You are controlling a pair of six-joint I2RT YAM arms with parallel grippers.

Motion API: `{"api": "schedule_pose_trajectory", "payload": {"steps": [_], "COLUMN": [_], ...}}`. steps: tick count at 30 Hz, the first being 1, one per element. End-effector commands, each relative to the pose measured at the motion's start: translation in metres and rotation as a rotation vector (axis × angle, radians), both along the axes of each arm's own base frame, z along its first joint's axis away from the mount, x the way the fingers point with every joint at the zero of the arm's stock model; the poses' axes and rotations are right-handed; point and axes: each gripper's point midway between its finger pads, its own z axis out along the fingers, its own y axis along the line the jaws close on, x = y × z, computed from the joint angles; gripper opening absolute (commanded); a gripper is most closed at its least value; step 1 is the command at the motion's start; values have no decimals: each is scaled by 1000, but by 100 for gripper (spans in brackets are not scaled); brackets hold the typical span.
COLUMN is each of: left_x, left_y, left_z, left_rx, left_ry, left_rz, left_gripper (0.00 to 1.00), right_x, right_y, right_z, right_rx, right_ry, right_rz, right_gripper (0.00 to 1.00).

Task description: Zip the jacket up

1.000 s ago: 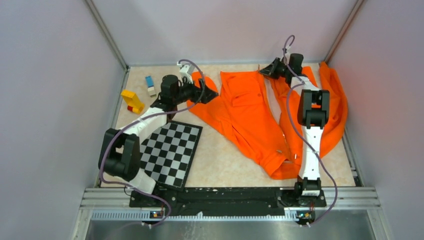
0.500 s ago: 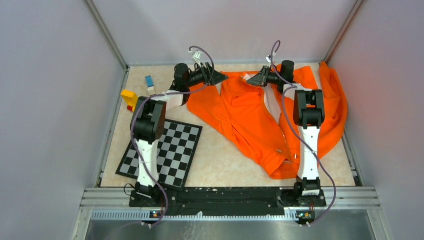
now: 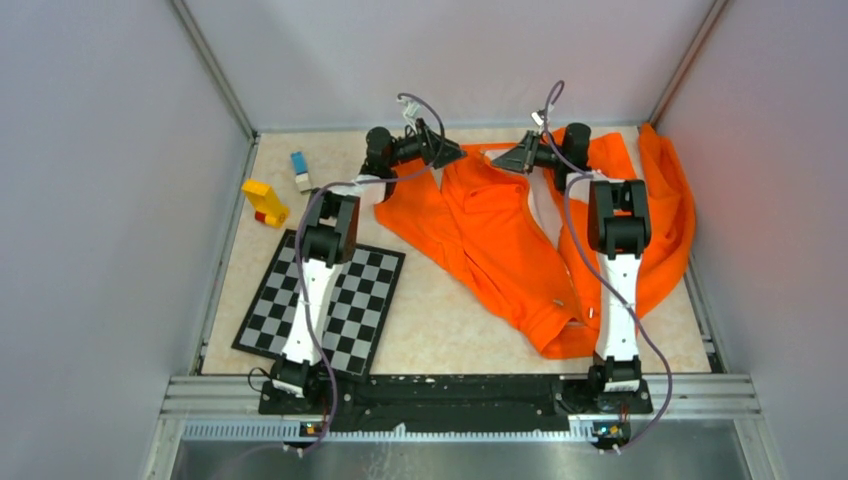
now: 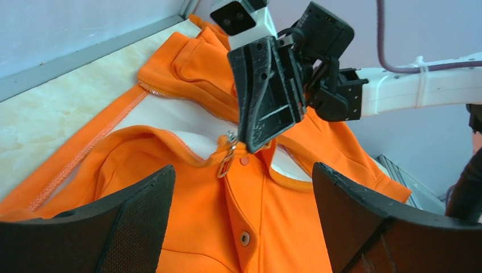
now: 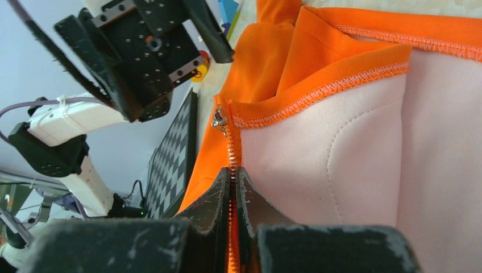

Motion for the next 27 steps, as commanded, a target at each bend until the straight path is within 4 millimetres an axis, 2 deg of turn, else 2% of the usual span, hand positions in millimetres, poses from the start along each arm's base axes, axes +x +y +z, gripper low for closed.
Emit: {"api": "schedule_pose_trajectory", "payload": {"steps": [1,6,10,15,20,27], "left_x": [1,-7,-5,-6,-15,-23], "left_y": [-6,-22,-39,-55,-60,-49], "left_z": [12,-1,-9,-10,-16,-20], "left_rx": [-37,-47,-52,-79,-71,-94], "left_ry": [-91,-86,-87,-97,-98,-62], "left_rz": [-26,-54,-49,-57,-89,-87], "left_gripper": [92,94,97,98,80,61], "right_x": [-8,-11,-15,-18,-18,-17], "right_y": [6,5,7,7,7,6], "right_z": [56,54,55,59,62,60], "right_rx": [12,10,10,13,14,14], "right_ry": [-145,-145,-144,-156,-162,-163], "right_rz": [38,34,45,47,40,30], "right_gripper": [0,0,0,0,0,0]}}
